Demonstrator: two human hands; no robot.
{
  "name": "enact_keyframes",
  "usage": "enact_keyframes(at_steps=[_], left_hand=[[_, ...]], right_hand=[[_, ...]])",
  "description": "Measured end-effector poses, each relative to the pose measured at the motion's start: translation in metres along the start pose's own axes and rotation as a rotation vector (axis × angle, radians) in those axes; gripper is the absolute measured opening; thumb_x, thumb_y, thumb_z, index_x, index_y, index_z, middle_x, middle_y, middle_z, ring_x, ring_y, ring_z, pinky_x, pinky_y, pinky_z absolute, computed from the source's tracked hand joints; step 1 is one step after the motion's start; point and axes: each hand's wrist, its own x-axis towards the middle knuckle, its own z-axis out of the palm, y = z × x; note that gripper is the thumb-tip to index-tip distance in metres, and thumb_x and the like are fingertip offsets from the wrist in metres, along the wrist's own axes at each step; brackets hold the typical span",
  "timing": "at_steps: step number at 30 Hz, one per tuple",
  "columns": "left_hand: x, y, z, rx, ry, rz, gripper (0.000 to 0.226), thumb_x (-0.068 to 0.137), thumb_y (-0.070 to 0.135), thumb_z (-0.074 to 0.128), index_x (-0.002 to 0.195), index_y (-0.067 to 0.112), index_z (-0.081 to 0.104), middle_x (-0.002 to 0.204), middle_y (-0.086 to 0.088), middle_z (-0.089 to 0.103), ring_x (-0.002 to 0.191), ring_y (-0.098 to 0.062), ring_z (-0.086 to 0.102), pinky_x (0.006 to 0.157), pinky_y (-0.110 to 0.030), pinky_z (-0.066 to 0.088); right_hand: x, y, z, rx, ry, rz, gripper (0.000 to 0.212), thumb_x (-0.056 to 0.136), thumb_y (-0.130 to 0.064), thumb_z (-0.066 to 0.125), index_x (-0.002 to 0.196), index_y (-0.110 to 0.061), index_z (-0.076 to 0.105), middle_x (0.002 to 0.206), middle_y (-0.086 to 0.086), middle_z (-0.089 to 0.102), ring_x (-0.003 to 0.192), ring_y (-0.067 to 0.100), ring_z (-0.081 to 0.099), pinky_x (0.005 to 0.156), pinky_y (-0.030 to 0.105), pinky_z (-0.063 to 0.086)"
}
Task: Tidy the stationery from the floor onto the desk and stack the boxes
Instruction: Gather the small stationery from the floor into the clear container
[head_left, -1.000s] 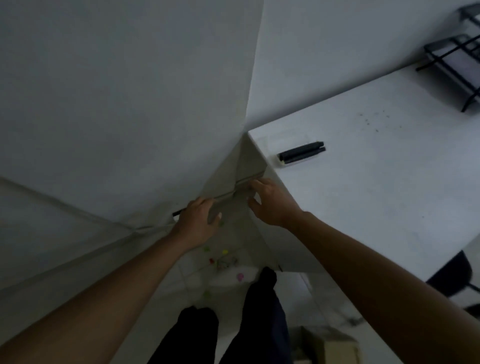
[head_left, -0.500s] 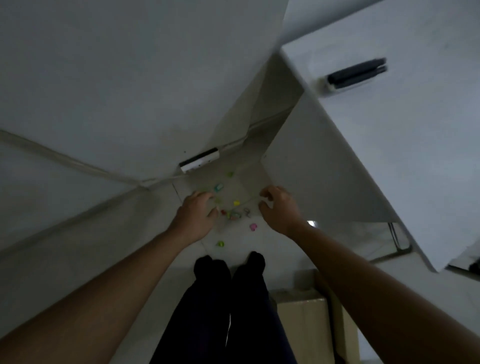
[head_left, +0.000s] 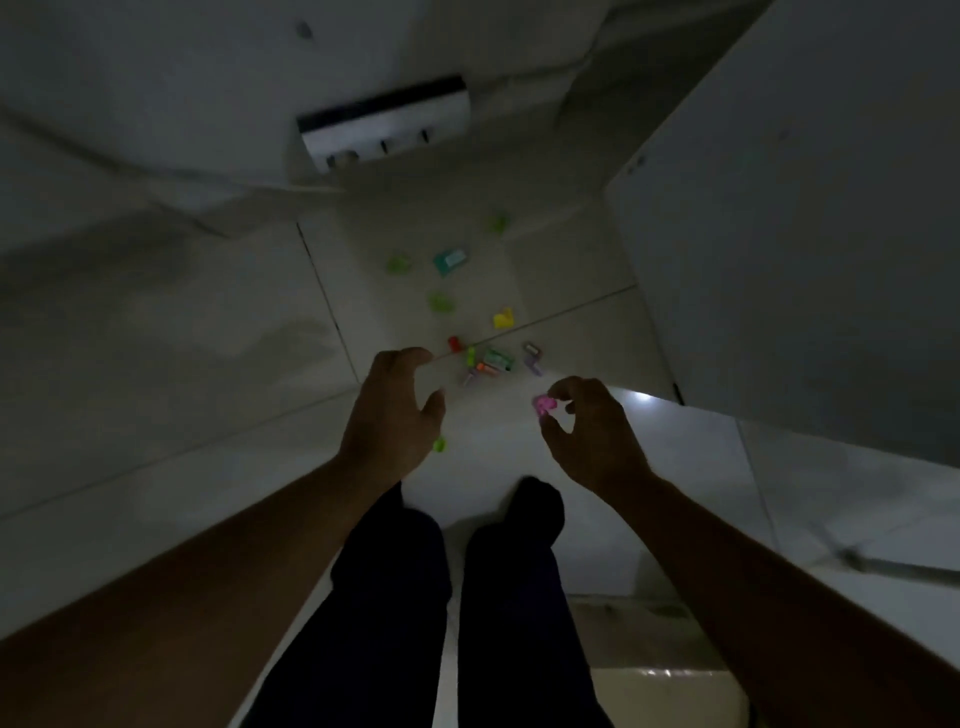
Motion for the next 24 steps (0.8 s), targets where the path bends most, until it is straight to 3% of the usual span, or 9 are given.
enact_keyframes(at_steps=[7, 11, 14, 19, 24], left_hand=[[0.043, -0.085, 0.085, 0.108, -0.028, 0.077, 0.061, 0.083, 0.028, 0.07, 0.137, 0.016, 0.043, 0.137, -0.007, 0.038, 0.119, -0.03, 0.051, 0.092, -0.047, 0.051], [0.055, -0.112, 0.114, 0.082, 0.021, 0.076, 0.081, 0.079, 0.028, 0.074, 0.145, 0.014, 0.03, 0.145, -0.01, 0.025, 0.127, -0.03, 0.044, 0.099, -0.038, 0.047], [0.06, -0.127, 0.127, 0.151, -0.015, 0.106, 0.086, 0.077, 0.031, 0.076, 0.146, 0.016, 0.027, 0.144, -0.011, 0.021, 0.125, -0.03, 0.04, 0.095, -0.036, 0.047], [0.062, -0.143, 0.145, 0.295, -0.109, 0.011, 0.068, 0.08, 0.025, 0.07, 0.139, 0.025, 0.035, 0.141, -0.001, 0.016, 0.121, -0.031, 0.041, 0.088, -0.04, 0.051], [0.058, -0.154, 0.158, 0.41, -0.187, 0.015, 0.049, 0.086, 0.026, 0.064, 0.13, 0.019, 0.045, 0.135, -0.007, 0.028, 0.111, -0.032, 0.048, 0.085, -0.047, 0.052]], right_hand=[[0.062, 0.075, 0.077, -0.056, 0.019, 0.083, 0.055, 0.083, -0.034, 0.069, 0.131, -0.024, 0.044, 0.133, 0.003, 0.044, 0.109, 0.019, 0.056, 0.078, 0.029, 0.048], [0.079, 0.099, 0.109, -0.062, 0.091, 0.114, 0.061, 0.08, -0.035, 0.072, 0.131, -0.024, 0.041, 0.13, 0.005, 0.042, 0.105, 0.022, 0.057, 0.074, 0.029, 0.047], [0.087, 0.111, 0.122, -0.087, 0.122, 0.152, 0.06, 0.082, -0.036, 0.07, 0.132, -0.026, 0.039, 0.132, 0.006, 0.04, 0.107, 0.026, 0.056, 0.071, 0.03, 0.046], [0.102, 0.126, 0.143, -0.121, 0.143, 0.246, 0.038, 0.091, -0.03, 0.056, 0.128, -0.025, 0.047, 0.128, 0.007, 0.043, 0.107, 0.031, 0.056, 0.07, 0.03, 0.042], [0.104, 0.124, 0.149, -0.231, 0.276, 0.077, 0.03, 0.089, -0.029, 0.06, 0.116, -0.016, 0.059, 0.117, 0.013, 0.054, 0.107, 0.037, 0.05, 0.076, 0.039, 0.048]])
